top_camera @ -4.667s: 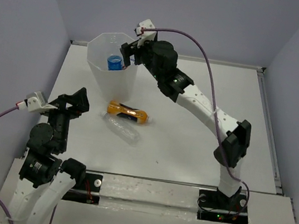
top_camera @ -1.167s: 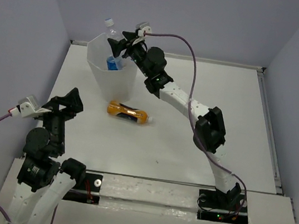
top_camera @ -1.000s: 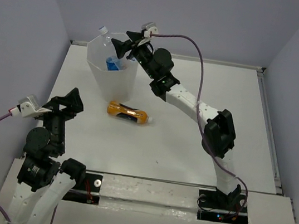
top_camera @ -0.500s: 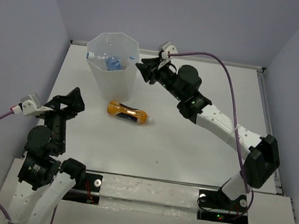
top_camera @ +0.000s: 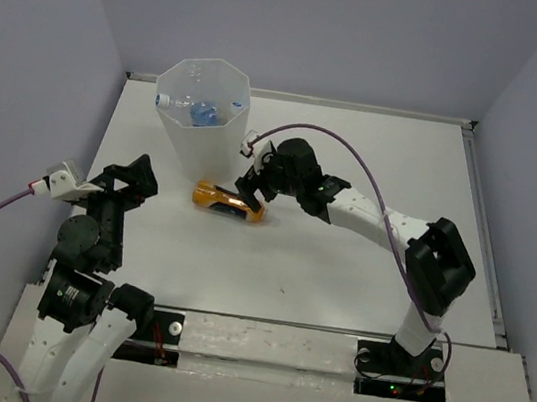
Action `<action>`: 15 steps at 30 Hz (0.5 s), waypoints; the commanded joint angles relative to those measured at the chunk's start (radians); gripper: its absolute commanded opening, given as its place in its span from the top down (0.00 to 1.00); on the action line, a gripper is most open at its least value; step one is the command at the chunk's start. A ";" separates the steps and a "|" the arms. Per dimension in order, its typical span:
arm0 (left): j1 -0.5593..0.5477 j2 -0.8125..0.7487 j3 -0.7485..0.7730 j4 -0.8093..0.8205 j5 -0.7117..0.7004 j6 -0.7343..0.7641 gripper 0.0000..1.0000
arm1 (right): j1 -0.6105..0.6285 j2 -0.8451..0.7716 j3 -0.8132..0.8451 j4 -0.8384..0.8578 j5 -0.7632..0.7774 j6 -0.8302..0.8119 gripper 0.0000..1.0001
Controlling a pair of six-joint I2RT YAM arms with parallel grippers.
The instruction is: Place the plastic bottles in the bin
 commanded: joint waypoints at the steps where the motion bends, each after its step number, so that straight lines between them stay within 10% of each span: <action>1: 0.007 0.014 0.005 0.051 0.014 0.001 0.01 | 0.061 0.051 0.078 -0.021 0.039 -0.097 0.08; 15: -0.001 -0.005 0.002 0.049 0.021 0.003 0.01 | 0.133 0.265 0.148 0.164 0.202 -0.122 0.10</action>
